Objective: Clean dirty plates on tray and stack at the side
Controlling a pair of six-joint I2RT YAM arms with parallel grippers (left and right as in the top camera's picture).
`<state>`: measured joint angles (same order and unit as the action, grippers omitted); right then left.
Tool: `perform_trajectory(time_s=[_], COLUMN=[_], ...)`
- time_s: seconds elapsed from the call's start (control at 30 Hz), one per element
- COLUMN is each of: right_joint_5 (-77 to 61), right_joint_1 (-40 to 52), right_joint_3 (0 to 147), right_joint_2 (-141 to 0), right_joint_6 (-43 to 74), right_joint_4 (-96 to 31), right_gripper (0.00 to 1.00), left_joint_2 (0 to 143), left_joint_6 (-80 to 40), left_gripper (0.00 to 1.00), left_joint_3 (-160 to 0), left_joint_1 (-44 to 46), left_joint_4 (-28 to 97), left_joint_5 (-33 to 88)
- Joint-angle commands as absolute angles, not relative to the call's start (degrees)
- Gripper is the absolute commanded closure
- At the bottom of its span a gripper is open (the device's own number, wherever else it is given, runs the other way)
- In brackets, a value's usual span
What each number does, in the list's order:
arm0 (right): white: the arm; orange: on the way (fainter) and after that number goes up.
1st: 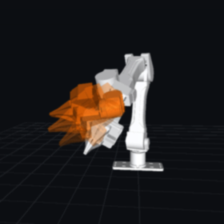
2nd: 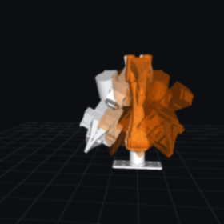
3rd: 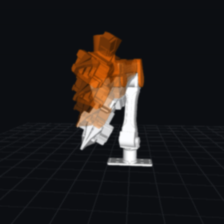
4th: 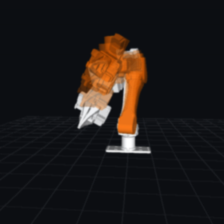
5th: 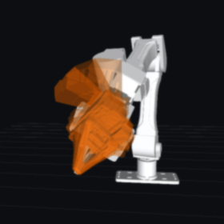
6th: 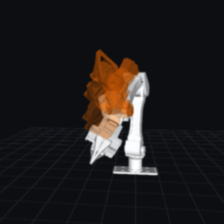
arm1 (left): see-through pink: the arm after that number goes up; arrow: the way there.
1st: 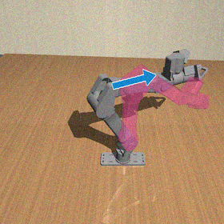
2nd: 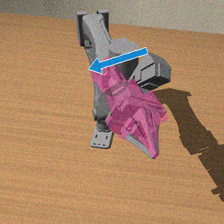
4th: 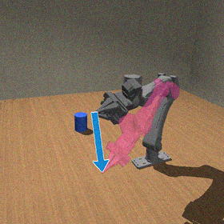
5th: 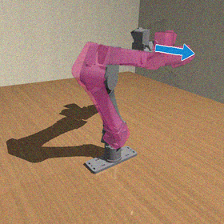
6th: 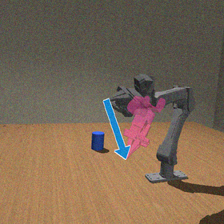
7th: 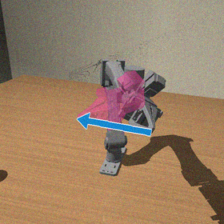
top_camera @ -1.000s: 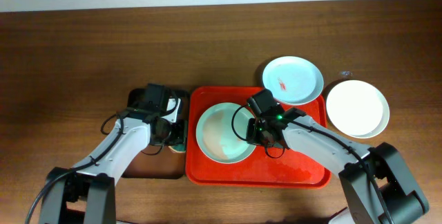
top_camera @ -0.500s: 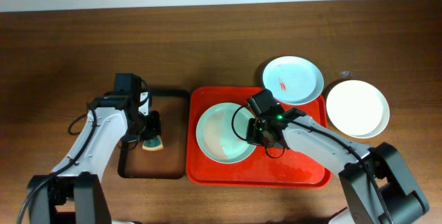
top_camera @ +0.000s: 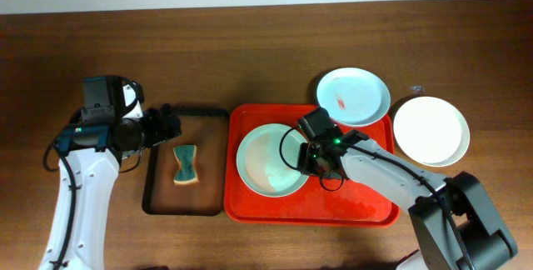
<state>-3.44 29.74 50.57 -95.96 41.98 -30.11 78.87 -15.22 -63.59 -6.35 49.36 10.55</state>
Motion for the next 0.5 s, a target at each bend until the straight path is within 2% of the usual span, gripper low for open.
perform_trajectory(time_s=[0.0, 0.03, 0.07, 0.47], right_joint_5=[-2.2, -1.6, -1.6, -2.5], right_joint_1=[30.0, 30.0, 30.0, 29.9], right_joint_3=[50.4, 50.4, 50.4, 51.1], right_joint_2=[-96.9, -96.9, -96.9, -96.7], right_joint_6=[42.0, 42.0, 42.1, 42.5], right_joint_4=[-30.2, -30.2, -30.2, -31.6], right_gripper=[0.77, 0.93, 0.96, 0.96], left_joint_2=[78.7, 78.7, 78.7, 78.7], left_joint_6=[-16.0, -16.0, -16.0, -16.0], left_gripper=[0.01, 0.01, 0.01, 0.01], left_joint_3=[-64.3, -64.3, -64.3, -64.3], left_joint_1=[-6.4, -6.4, -6.4, -6.4], left_joint_4=[49.4, 49.4, 49.4, 49.4], left_joint_5=[11.2, 11.2, 11.2, 11.2])
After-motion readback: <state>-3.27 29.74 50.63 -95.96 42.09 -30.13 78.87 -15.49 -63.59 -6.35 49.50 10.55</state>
